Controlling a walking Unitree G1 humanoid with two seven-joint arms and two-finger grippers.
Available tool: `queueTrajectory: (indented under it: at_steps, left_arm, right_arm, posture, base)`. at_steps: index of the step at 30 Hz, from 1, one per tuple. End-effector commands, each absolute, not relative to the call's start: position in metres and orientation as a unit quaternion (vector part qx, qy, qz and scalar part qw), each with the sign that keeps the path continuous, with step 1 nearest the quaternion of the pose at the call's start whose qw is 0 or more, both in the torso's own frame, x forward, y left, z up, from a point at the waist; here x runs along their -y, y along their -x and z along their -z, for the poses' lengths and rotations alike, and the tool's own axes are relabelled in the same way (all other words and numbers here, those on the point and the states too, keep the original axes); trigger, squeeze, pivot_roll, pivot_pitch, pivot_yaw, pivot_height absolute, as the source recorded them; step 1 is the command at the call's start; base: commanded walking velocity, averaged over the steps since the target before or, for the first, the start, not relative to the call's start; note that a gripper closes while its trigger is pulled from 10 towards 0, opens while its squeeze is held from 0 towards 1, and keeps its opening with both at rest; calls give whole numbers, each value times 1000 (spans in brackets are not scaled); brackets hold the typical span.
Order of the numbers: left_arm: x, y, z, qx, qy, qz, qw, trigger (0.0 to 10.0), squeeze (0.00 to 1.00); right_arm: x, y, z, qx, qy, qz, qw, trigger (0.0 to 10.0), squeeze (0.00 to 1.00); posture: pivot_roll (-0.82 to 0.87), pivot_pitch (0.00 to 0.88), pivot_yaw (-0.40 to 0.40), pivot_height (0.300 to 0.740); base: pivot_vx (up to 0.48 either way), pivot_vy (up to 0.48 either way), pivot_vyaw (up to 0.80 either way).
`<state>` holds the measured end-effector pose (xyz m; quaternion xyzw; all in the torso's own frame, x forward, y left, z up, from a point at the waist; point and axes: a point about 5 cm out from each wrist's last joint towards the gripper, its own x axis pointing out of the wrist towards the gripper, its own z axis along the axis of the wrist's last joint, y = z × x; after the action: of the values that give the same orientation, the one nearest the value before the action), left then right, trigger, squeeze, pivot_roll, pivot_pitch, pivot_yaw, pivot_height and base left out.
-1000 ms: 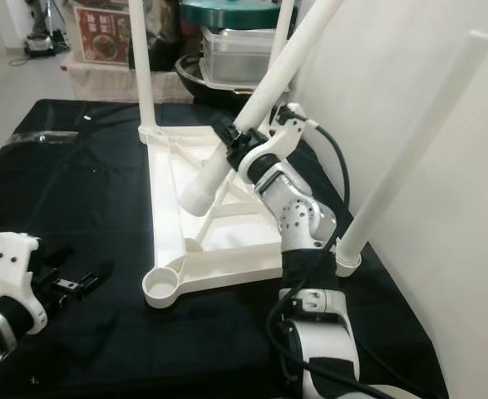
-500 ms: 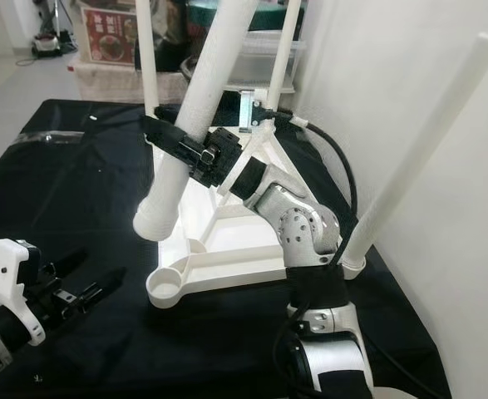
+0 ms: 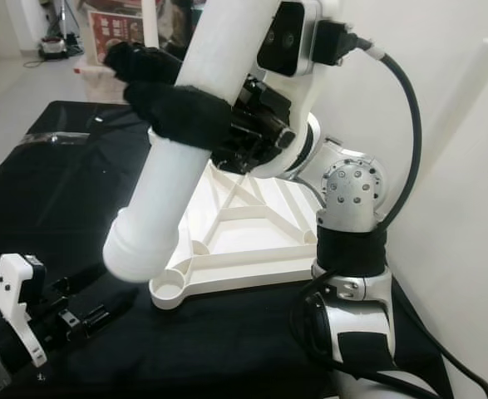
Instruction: Building children table
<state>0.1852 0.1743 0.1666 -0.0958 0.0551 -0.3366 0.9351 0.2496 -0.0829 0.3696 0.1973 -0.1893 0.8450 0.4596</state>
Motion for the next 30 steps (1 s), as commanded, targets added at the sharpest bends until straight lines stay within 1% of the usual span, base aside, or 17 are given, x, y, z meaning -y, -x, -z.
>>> queueTrajectory:
  at_steps: [1, 7, 12, 14, 15, 17, 19, 20, 21, 22, 23, 25, 26, 27, 28, 30]
  left_arm:
    - [-172, -184, -168, -54, 96, 352, 930, 10000, 0]
    - [-173, -182, -170, -53, 97, 364, 925, 10000, 0]
    - [-168, -180, -172, -48, 105, 385, 916, 10000, 0]
    - [-162, -176, -172, -54, 101, 417, 902, 10000, 0]
    - [-162, -176, -172, -54, 101, 417, 902, 10000, 0]
    - [-160, -174, -173, -56, 96, 433, 894, 10000, 0]
    - [-160, -174, -173, -56, 96, 433, 894, 10000, 0]
    - [-159, -174, -175, -51, 98, 440, 891, 10000, 0]
    - [-158, -175, -180, -41, 105, 450, 886, 10000, 0]
    - [-158, -175, -180, -41, 105, 450, 886, 10000, 0]
    - [-156, -175, -186, -29, 113, 464, 878, 10000, 0]
    - [-156, -175, -186, -29, 113, 464, 878, 10000, 0]
    - [-154, -175, -190, -23, 119, 479, 869, 10000, 0]
    - [-154, -175, -190, -23, 119, 479, 869, 10000, 0]
    - [-149, -172, -195, -24, 106, 516, 850, 10000, 0]
    - [-149, -172, -195, -24, 106, 516, 850, 10000, 0]
  right_arm:
    - [84, -243, -375, 198, -186, -858, 437, 10000, 0]
    - [84, -242, -377, 192, -182, -865, 425, 10000, 0]
    - [83, -241, -373, 185, -177, -867, 428, 10000, 0]
    - [81, -241, -367, 175, -176, -865, 436, 10000, 0]
    - [81, -241, -367, 175, -176, -865, 436, 10000, 0]
    - [77, -245, -359, 167, -176, -859, 451, 10000, 0]
    - [77, -245, -359, 167, -176, -859, 451, 10000, 0]
    - [76, -247, -356, 162, -181, -855, 459, 10000, 0]
    - [73, -252, -350, 155, -182, -847, 475, 10000, 0]
    - [73, -252, -350, 155, -182, -847, 475, 10000, 0]
    - [70, -257, -343, 146, -181, -839, 492, 10000, 0]
    - [70, -257, -343, 146, -181, -839, 492, 10000, 0]
    - [66, -262, -336, 137, -176, -828, 513, 10000, 0]
    - [66, -262, -336, 137, -176, -828, 513, 10000, 0]
    - [62, -267, -327, 123, -179, -821, 528, 10000, 0]
    - [62, -267, -327, 123, -179, -821, 528, 10000, 0]
  posture:
    - [137, 0, -91, 740]
    - [140, 0, -93, 740]
    - [140, 0, -91, 740]
    - [138, 0, -88, 740]
    - [138, 0, -88, 740]
    - [136, 0, -85, 740]
    - [136, 0, -85, 740]
    - [136, 0, -85, 740]
    - [138, 0, -83, 740]
    - [138, 0, -83, 740]
    - [136, 0, -82, 740]
    - [136, 0, -82, 740]
    - [136, 0, -83, 740]
    - [136, 0, -83, 740]
    - [135, 0, -79, 740]
    - [135, 0, -79, 740]
  base:
    - [0, 0, 0]
    - [0, 0, 0]
    - [0, 0, 0]
    - [0, 0, 0]
    - [0, 0, 0]
    - [0, 0, 0]
    - [0, 0, 0]
    - [0, 0, 0]
    - [0, 0, 0]
    - [0, 0, 0]
    - [0, 0, 0]
    - [0, 0, 0]
    - [0, 0, 0]
    - [0, 0, 0]
    - [0, 0, 0]
    - [0, 0, 0]
